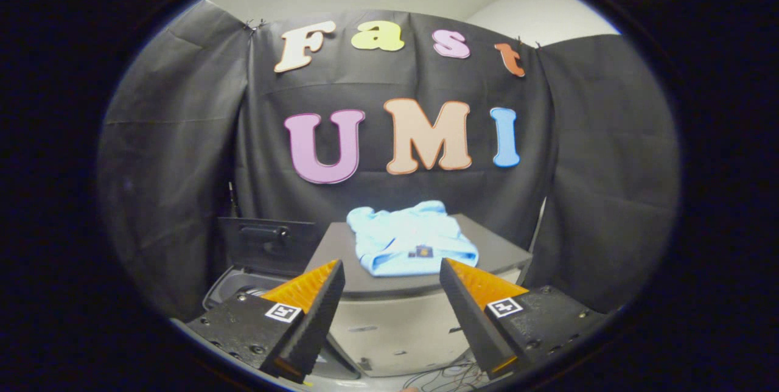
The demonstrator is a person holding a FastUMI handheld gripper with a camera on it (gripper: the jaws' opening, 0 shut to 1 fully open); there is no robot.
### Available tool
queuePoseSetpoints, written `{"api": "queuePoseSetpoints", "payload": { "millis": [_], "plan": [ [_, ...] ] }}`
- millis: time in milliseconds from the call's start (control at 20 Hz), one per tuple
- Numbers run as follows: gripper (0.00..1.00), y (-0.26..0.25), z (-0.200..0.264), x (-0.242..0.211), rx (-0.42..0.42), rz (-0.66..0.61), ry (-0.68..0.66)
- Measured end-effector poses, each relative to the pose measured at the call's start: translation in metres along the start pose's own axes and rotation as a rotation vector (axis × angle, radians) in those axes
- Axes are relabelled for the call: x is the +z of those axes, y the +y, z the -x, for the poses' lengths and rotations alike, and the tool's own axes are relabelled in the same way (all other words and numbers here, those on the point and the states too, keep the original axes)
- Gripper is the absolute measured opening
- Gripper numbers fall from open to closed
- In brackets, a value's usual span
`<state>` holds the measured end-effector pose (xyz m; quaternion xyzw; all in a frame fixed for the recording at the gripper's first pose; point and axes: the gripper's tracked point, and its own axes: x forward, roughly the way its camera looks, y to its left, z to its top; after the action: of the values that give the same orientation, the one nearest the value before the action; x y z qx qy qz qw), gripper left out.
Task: Put the clothes into the washing machine and then close the washing machine lid.
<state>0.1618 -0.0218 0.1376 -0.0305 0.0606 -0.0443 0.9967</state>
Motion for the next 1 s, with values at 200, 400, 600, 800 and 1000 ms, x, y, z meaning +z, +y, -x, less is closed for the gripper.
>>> {"api": "queuePoseSetpoints", "payload": {
  "millis": [200,400,600,800,1000],
  "plan": [
    [0.96,-0.016,-0.062,0.026,-0.029,0.014,0.064],
    [0.96,0.000,-0.134,0.012,0.020,0.063,0.200],
    [0.98,-0.001,-0.191,-0.039,-0.026,0.033,0.384],
    [0.98,-0.002,-0.231,-0.069,-0.070,0.051,0.476],
    [0.82,0.003,-0.238,-0.098,-0.021,0.023,0.595]
  ]
}}
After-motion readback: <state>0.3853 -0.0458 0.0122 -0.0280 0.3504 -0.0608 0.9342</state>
